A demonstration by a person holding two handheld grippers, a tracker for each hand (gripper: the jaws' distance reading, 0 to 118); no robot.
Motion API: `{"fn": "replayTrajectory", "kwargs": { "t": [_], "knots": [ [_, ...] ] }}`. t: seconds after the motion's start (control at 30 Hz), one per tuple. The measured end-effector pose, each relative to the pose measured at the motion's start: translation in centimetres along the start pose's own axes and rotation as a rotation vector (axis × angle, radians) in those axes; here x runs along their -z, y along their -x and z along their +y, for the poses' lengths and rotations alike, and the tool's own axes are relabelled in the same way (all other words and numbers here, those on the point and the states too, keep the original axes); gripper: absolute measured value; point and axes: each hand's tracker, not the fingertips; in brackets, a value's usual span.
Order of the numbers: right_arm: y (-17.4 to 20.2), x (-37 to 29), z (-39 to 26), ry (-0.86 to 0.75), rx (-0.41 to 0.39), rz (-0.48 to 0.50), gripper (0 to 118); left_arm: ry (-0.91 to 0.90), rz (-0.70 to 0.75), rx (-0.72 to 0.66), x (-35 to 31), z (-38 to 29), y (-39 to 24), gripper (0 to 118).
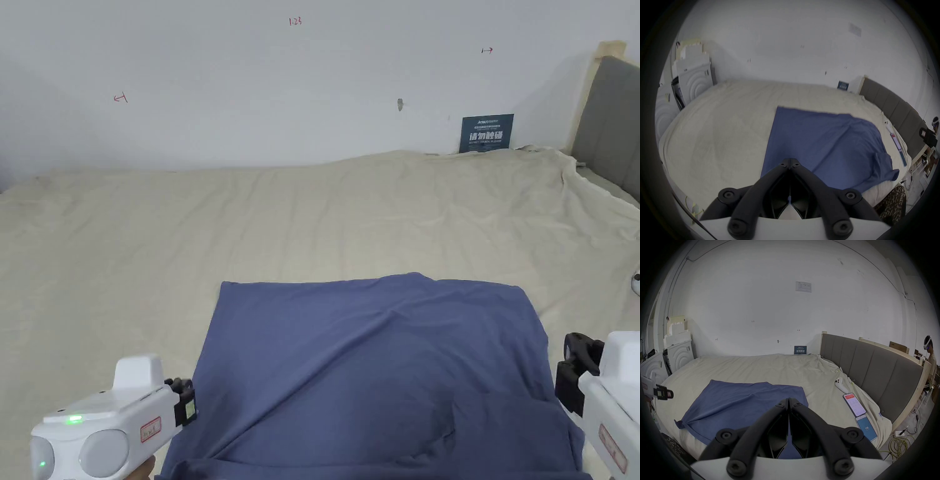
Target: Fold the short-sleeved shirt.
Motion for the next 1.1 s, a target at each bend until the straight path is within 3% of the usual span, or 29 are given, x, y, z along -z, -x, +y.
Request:
{"fn": "replayTrajectory", "kwargs": {
  "t": [0.03, 0.07, 0.17, 0.2, 0.37, 0.47, 0.53, 0.6, 0.63, 0.8, 0.93, 1.07, 1.1],
  "knots": [
    [0.0, 0.0, 0.0, 0.003, 0.0, -0.001, 0, 0.043, 0.008, -0.014, 0.5, -0.2, 0.4, 9],
    [-0.1, 0.0, -0.1, 0.008, 0.002, 0.0, 0, 0.077, 0.02, -0.028, 1.1, -0.8, 0.9, 25],
    [-0.4, 0.2, -0.4, 0.022, 0.004, -0.001, 0, 0.161, 0.058, -0.07, 2.5, -2.3, 2.1, 86],
    [-0.5, 0.3, -0.5, 0.026, 0.003, -0.002, 0, 0.19, 0.073, -0.072, 2.9, -2.7, 2.3, 92],
    [-0.8, 0.5, -1.1, 0.051, 0.007, -0.002, 0, 0.258, 0.109, -0.049, 4.2, -5.5, 3.1, 93],
    [-0.9, 0.5, -1.4, 0.065, 0.012, -0.003, 0, 0.277, 0.121, -0.037, 4.7, -6.7, 3.1, 84],
    [-1.1, 0.6, -1.6, 0.072, 0.012, -0.005, 0, 0.286, 0.126, -0.019, 5.2, -7.2, 3.1, 53],
    [-1.3, 0.7, -1.8, 0.08, 0.012, -0.007, 0, 0.309, 0.11, -0.003, 5.9, -7.5, 3.0, 14],
    [-1.4, 0.7, -1.9, 0.084, 0.011, -0.009, 0, 0.314, 0.101, 0.004, 6.2, -7.7, 2.9, 7],
    [-2.4, 1.3, -2.9, 0.138, 0.028, -0.023, 0, 0.282, 0.068, 0.024, 5.2, -7.2, 2.4, 2],
    [-3.5, 3.3, -5.3, 0.294, 0.072, -0.01, 5, 0.241, 0.056, 0.016, 4.2, -6.1, 2.6, 2],
    [-4.6, 5.5, -8.9, 0.457, 0.1, 0.011, 82, 0.209, 0.043, 0.018, 3.1, -5.0, 2.4, 2],
    [-4.1, 5.4, -9.5, 0.484, 0.11, 0.006, 89, 0.206, 0.042, 0.023, 3.0, -4.8, 2.4, 2]
  ]
}}
